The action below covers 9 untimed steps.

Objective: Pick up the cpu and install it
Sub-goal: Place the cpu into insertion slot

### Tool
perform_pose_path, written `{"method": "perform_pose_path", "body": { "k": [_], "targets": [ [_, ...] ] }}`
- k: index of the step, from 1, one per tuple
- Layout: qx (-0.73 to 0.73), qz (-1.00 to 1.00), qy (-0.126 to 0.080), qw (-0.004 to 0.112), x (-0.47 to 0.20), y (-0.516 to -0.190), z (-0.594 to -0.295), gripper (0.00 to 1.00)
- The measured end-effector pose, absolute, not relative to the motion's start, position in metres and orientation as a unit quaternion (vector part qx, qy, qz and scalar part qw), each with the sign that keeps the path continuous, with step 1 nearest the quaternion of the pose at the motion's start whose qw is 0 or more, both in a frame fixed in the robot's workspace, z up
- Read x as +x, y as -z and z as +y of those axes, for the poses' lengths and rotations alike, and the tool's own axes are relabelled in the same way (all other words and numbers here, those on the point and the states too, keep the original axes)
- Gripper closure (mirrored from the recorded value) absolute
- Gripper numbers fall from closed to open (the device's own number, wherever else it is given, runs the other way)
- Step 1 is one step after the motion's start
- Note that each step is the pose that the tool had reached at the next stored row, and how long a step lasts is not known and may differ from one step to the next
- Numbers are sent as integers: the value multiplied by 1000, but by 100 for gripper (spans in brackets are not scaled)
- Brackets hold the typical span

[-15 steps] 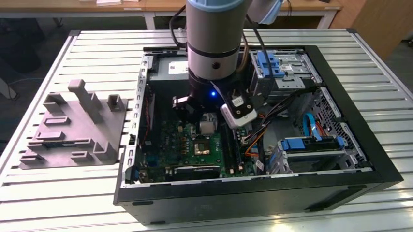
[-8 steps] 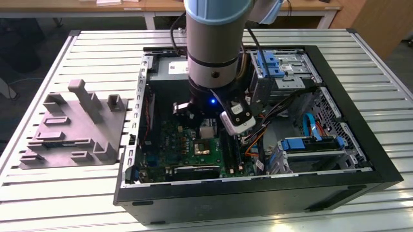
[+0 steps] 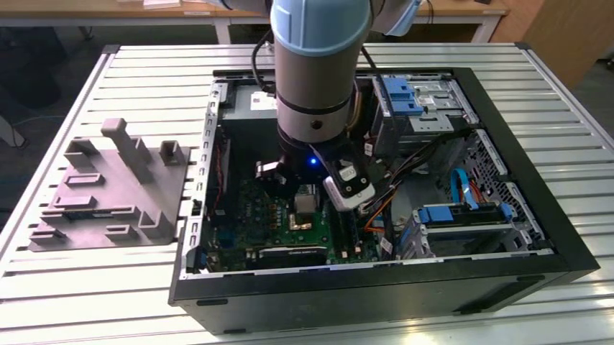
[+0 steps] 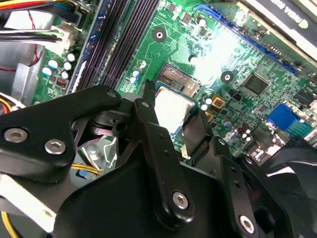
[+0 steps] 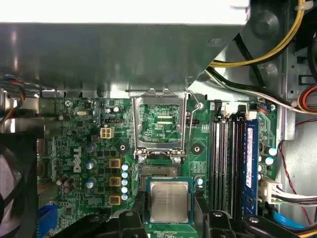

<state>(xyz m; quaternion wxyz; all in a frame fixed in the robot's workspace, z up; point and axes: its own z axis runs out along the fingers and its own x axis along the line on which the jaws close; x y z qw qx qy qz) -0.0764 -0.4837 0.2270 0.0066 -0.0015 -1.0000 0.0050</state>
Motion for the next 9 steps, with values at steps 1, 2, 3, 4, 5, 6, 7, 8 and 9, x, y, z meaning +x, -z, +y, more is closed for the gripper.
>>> {"method": "perform_pose_path", "body": {
  "k": [1, 2, 3, 4, 5, 6, 7, 8, 9],
  "targets": [
    [-1, -1000, -5, 7, -76, -227, -484, 53],
    [-1, -1000, -5, 7, -76, -227, -484, 53],
    [-1, -1000, -5, 7, -76, -227, -484, 53],
    [-2, -1000, -5, 7, -76, -226, -484, 53],
    [-1, -1000, -5, 7, -76, -224, -484, 53],
    [-1, -1000, -5, 7, -77, -222, -484, 53],
    [-1, -1000, -5, 7, -77, -220, -484, 53],
    [-2, -1000, -5, 8, -78, -219, -484, 53],
    [-2, -1000, -5, 8, -79, -217, -484, 53]
  ]
}}
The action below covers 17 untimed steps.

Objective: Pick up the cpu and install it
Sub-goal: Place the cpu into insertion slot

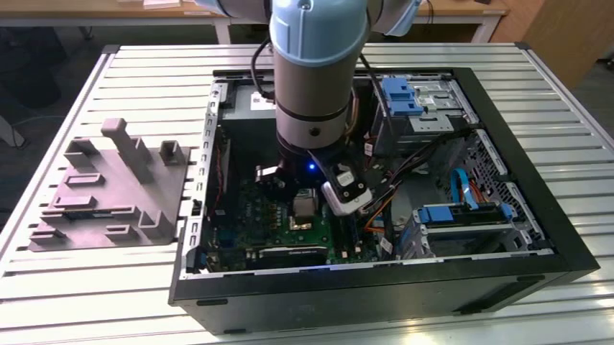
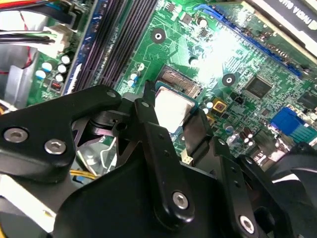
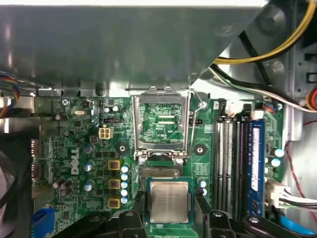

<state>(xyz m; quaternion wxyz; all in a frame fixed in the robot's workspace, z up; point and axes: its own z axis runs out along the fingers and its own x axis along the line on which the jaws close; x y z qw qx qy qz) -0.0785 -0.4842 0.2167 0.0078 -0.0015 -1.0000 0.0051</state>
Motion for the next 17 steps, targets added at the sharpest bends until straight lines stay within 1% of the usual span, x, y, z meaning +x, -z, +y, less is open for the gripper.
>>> {"method": "perform_pose_path", "body": {
  "k": [6, 17],
  "targets": [
    [0, -1000, -6, 10, -81, -207, -485, 53],
    [1, -1000, -6, 10, -84, -195, -485, 53]
  ]
}}
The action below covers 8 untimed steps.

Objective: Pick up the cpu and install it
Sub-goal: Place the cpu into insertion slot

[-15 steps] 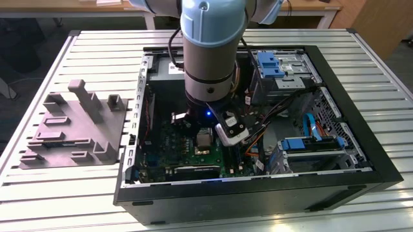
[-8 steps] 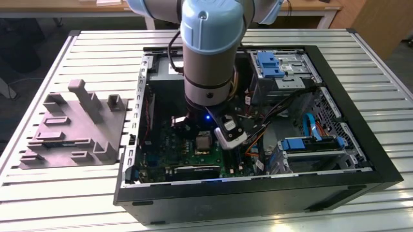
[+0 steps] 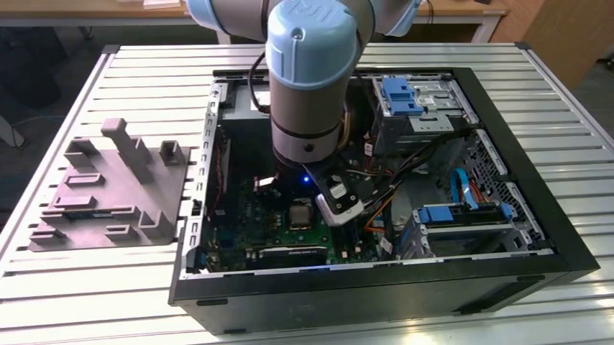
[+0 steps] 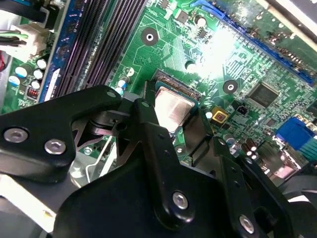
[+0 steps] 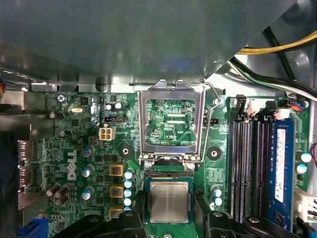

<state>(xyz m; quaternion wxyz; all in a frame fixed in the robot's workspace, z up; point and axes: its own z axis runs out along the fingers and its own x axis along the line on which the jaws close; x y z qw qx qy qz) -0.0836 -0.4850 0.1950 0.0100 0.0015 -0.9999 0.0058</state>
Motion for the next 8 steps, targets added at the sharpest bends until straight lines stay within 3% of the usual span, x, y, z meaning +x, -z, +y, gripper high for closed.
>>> {"method": "perform_pose_path", "body": {
  "k": [8],
  "targets": [
    [-1, -1000, -6, 10, -83, -193, -486, 53]
  ]
}}
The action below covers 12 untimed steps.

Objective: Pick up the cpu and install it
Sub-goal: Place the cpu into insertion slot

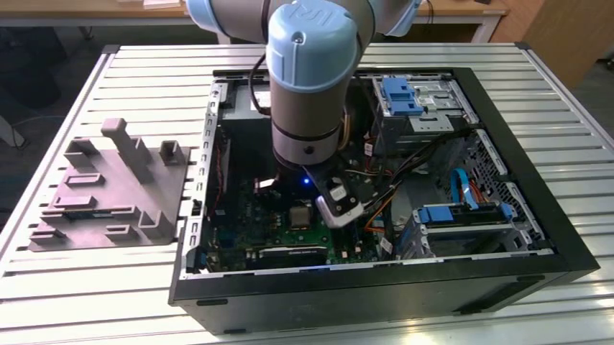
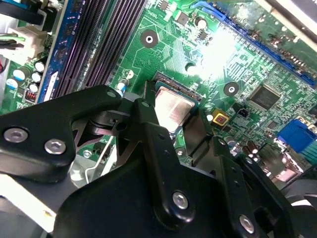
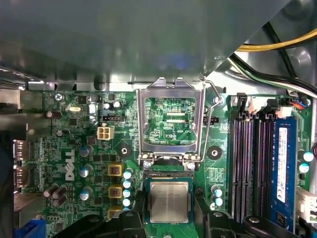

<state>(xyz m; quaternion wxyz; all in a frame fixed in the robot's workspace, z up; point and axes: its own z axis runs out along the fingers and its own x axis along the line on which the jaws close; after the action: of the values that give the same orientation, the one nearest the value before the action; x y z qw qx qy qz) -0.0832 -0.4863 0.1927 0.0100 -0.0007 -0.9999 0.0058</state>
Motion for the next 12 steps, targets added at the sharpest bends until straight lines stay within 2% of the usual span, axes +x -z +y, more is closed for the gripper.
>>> {"method": "perform_pose_path", "body": {
  "k": [12],
  "targets": [
    [-1, -1000, -6, 10, -83, -187, -486, 53]
  ]
}}
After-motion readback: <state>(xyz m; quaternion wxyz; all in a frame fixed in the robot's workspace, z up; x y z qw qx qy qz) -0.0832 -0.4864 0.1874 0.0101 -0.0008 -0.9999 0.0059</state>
